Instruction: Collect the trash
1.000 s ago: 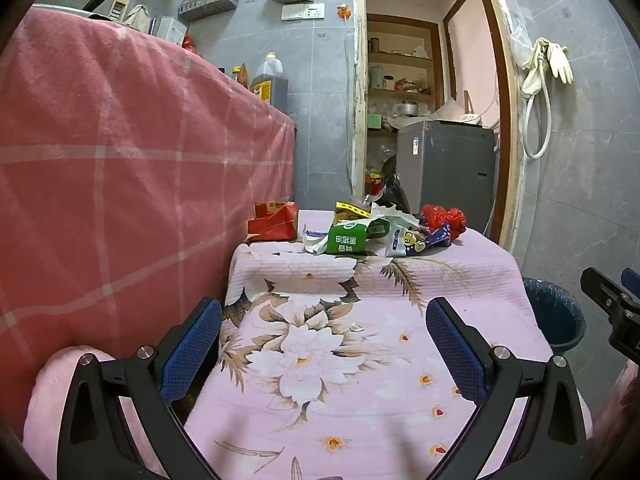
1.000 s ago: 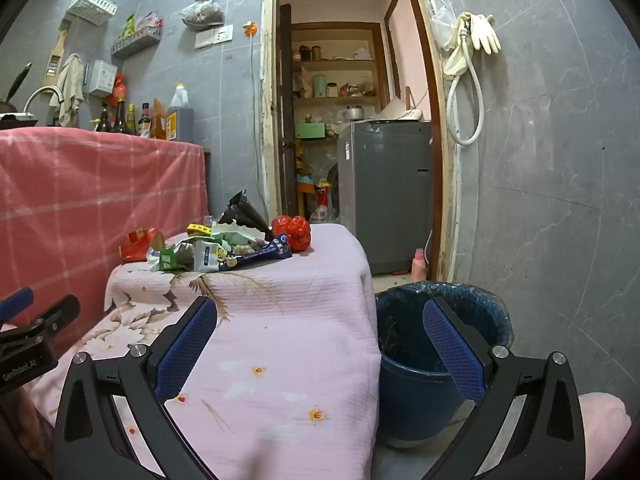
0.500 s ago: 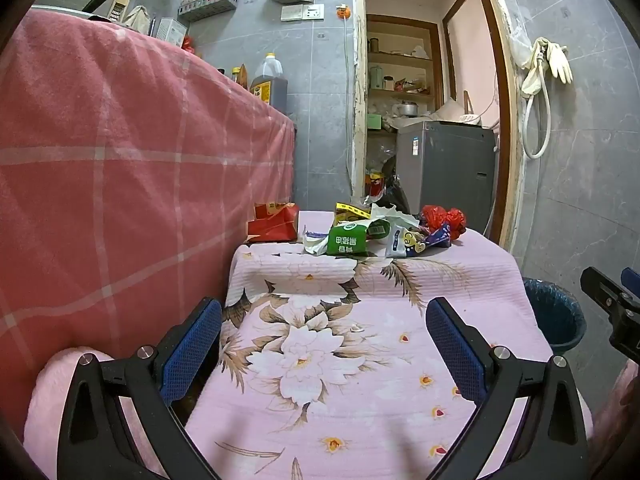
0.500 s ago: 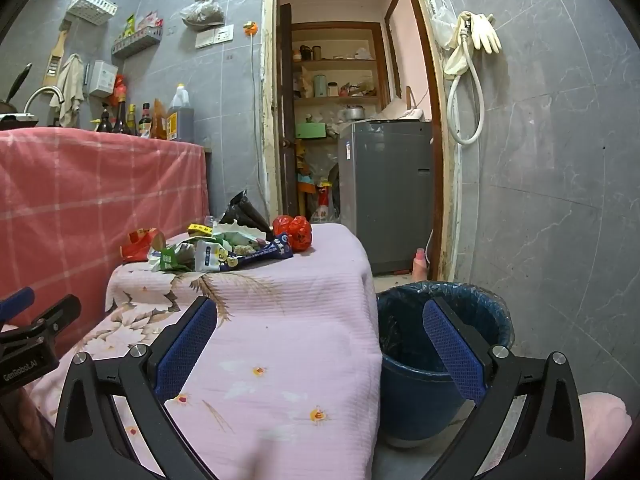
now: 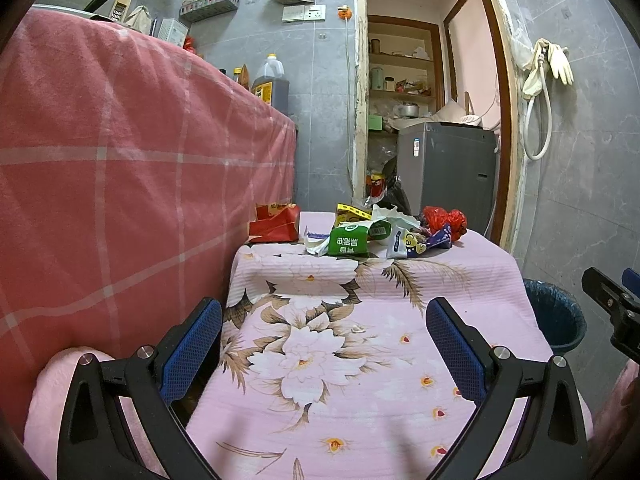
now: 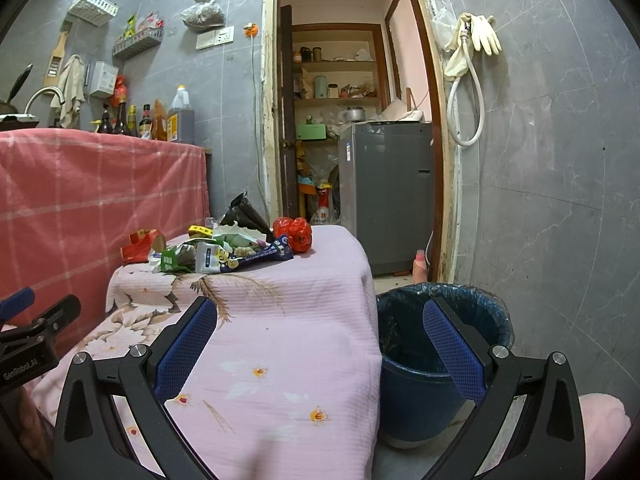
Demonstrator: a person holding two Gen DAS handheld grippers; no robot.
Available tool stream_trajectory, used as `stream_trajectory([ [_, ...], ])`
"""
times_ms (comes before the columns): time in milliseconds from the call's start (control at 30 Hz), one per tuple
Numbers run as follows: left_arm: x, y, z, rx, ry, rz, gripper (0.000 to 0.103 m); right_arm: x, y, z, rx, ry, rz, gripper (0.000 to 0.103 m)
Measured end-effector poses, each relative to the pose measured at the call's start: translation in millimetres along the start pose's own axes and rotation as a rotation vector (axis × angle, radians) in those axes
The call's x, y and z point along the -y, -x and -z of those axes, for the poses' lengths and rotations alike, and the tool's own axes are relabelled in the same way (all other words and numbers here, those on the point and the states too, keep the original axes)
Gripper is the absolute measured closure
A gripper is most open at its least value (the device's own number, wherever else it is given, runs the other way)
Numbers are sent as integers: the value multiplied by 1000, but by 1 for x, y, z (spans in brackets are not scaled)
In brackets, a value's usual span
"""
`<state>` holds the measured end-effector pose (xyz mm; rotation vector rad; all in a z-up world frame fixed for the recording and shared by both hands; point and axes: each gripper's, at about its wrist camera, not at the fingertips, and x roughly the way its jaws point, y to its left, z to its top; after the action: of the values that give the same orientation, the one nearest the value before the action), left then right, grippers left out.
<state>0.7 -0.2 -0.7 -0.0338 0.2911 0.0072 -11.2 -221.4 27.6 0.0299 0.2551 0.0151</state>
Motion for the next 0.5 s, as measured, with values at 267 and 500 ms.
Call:
stream_trajectory([
  [267,0,0,0,-1,-2,0,3,0,-1,0,1,0,0,0],
  [500,-1,0,1,-2,-1,1,3,0,0,0,1,-1,2,0],
])
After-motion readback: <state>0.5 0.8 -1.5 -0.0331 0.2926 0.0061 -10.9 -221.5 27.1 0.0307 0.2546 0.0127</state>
